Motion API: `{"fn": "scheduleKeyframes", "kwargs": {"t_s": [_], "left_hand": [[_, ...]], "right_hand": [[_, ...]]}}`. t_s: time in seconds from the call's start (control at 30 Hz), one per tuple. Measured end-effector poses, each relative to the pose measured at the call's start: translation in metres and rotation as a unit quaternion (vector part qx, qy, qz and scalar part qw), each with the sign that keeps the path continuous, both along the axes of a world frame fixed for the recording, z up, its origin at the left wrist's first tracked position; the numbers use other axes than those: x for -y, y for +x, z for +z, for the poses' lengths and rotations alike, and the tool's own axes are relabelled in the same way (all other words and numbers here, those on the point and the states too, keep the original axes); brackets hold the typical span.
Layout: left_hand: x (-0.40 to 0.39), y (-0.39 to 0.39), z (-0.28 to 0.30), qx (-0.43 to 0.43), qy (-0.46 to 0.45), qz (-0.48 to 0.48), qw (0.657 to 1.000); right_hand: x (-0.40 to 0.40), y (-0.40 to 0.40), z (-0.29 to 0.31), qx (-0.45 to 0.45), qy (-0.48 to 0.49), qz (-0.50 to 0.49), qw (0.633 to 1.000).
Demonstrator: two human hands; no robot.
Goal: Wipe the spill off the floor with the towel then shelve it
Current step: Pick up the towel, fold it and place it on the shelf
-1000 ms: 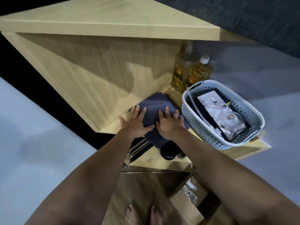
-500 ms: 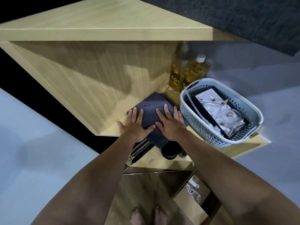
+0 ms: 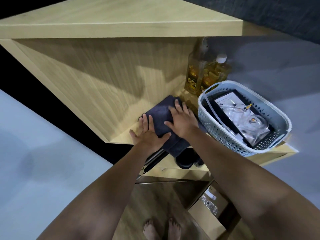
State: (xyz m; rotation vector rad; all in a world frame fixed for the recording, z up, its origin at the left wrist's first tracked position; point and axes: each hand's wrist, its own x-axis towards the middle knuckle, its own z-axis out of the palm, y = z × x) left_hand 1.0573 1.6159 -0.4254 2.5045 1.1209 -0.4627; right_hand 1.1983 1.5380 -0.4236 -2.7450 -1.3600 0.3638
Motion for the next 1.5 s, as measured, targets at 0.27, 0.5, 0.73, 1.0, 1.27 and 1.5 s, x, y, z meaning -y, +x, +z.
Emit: {"fn": "scheduleKeyframes", "kwargs": {"t_s": [0.27,0.5,0.73,1.0,1.27,1.5], "left_hand": [[-0.017,-0.005,0.002,-0.019,-0.018,-0.033,0.999],[-0.008,-0.005,0.001,-0.027,0.022,-0.069,0.997],[-0.002,-0.014,-0.001,-0.018,0.022,-0.092,0.995],[0.009,-0.031,-0.015,0.015,0.038,-0.125,0.991],[0.014,-0.044,-0.012,0.086,0.069,-0.127,0.986],[0.029,-0.068,-0.020,0.187,0.121,-0.234,0.946]], "right_hand": [[-0.023,0.021,-0.001,-0.114,-0.030,-0.015,0.993],[-0.012,-0.007,-0.001,-0.089,-0.060,-0.085,0.991],[0.003,-0.013,0.002,-0.090,-0.065,-0.077,0.991],[0.044,-0.033,-0.014,-0.045,-0.024,-0.072,0.996],[0.066,-0.048,-0.014,-0.030,0.005,-0.092,0.995],[0.111,-0.088,-0.037,-0.012,0.131,-0.107,0.985]]}}
